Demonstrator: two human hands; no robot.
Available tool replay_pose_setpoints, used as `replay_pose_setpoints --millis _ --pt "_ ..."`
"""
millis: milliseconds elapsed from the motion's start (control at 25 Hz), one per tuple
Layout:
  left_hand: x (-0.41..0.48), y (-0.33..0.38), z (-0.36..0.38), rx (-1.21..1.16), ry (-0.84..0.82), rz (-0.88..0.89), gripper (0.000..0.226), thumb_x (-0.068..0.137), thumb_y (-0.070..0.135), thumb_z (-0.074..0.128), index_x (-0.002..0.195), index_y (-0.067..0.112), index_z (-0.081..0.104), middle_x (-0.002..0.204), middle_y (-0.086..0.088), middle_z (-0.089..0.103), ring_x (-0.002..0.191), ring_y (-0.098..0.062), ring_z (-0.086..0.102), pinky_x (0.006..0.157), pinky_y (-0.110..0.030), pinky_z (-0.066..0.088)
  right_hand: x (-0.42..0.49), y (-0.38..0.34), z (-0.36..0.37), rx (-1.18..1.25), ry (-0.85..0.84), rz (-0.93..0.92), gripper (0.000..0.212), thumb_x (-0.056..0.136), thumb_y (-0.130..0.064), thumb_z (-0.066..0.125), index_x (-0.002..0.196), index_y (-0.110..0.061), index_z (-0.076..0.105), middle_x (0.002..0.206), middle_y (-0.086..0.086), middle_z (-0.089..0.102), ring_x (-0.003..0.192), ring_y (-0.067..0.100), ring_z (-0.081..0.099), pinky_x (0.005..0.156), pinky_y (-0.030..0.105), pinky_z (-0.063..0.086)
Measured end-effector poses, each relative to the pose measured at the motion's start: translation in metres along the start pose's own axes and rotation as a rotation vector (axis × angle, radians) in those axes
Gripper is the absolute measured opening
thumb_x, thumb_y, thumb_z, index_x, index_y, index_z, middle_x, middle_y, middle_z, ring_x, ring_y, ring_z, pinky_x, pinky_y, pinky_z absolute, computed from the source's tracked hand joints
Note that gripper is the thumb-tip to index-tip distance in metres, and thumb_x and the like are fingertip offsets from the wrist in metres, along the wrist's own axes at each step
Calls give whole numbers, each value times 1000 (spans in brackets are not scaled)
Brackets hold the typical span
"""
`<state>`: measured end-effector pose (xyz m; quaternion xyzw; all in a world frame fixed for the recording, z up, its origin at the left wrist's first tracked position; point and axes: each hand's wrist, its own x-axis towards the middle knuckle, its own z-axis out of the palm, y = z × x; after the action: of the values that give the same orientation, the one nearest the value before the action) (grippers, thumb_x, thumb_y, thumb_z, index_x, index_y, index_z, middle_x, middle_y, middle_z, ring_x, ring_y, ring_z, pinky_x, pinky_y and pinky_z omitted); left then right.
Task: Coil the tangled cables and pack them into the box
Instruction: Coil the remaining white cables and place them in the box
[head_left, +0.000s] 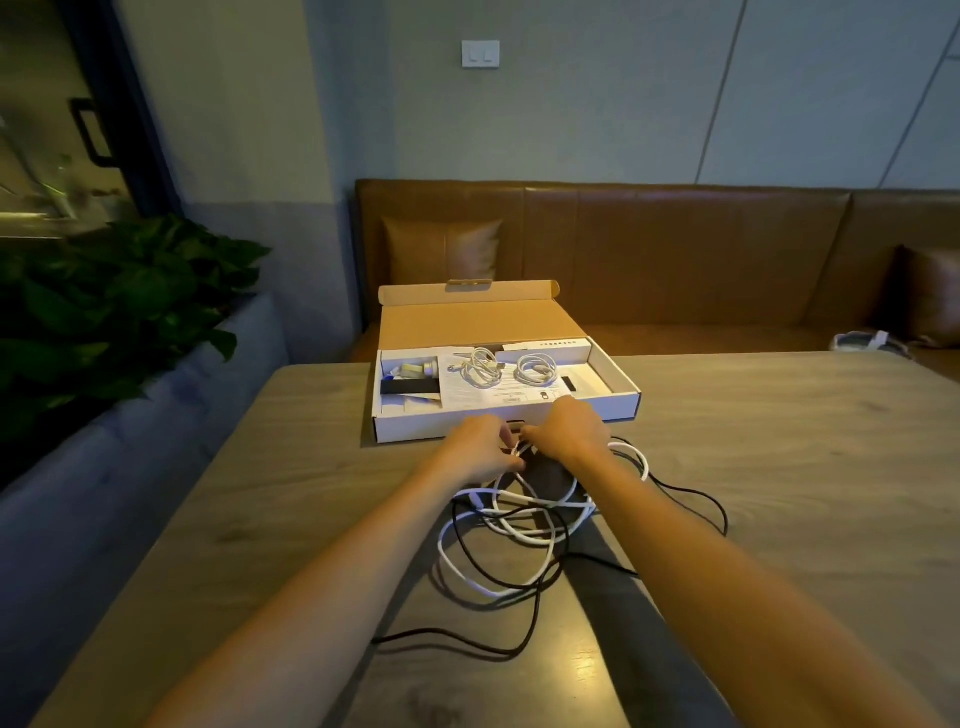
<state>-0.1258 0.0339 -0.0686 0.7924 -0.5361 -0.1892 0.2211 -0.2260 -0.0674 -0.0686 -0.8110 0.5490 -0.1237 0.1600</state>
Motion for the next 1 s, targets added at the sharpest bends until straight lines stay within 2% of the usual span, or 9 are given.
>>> replay_pose_setpoints --millis 240,320,400,520,640,720,800,880,1000 --pt "-17 -9 2 -200 -32 49 39 88 17 75 124 20 61 101 -3 68 88 -13 66 75 -27 55 -1 3 -6 406 -56 123 30 91 -43 66 99 -15 58 96 6 64 88 19 61 71 28 50" --pt "-21 -10 -3 -214 -39 70 41 86 14 77 124 21 60 98 -4 69 87 -15 67 80 -32 57 -7 1 -18 568 -56 72 27 92 -36 64 99 -11 60 96 10 66 87 20 62 70 29 53" --pt "-25 -8 -12 -270 -40 94 40 87 14 76 123 22 60 100 -5 67 88 -16 66 76 -30 55 -17 -6 -36 808 -61 -36 21 96 -26 58 95 -6 63 92 17 71 79 23 67 72 32 59" --pt "-28 -2 -28 -343 33 136 24 96 13 64 118 25 64 106 -6 67 89 -18 66 72 -28 53 -32 -21 -71 989 -1 -212 16 100 -16 50 101 -1 56 77 15 68 68 21 67 71 36 61" --pt "-31 5 -51 -444 244 110 19 103 12 50 113 23 62 108 -7 66 86 -17 66 74 -35 57 -40 -32 -100 778 86 -446 19 99 -19 52 100 0 57 75 20 62 62 18 56 61 34 50" --pt "-34 10 -74 -613 435 47 16 102 13 53 113 23 56 112 -5 64 90 -17 64 69 -29 55 -46 -36 -113 556 104 -562 15 101 -23 54 99 -9 60 69 7 60 56 11 50 54 22 42" --pt "-41 9 -98 -622 579 70 27 96 19 66 117 28 51 112 4 58 95 -14 60 68 -22 52 -52 -39 -122 366 113 -683 10 101 -23 56 102 -14 62 69 -7 57 57 6 49 55 17 39" --pt "-50 7 -115 -440 564 144 37 92 28 71 122 32 50 115 8 52 99 -12 56 71 -18 48 -56 -45 -127 208 125 -797 11 100 -23 59 106 -17 66 81 -8 60 71 8 56 64 21 46" --pt "-67 15 -124 -295 234 207 21 103 37 51 112 23 64 108 4 64 101 -13 60 80 -21 47 -59 -59 -135 107 127 -893 19 100 -31 59 111 -21 70 94 -8 63 83 10 60 73 25 54"
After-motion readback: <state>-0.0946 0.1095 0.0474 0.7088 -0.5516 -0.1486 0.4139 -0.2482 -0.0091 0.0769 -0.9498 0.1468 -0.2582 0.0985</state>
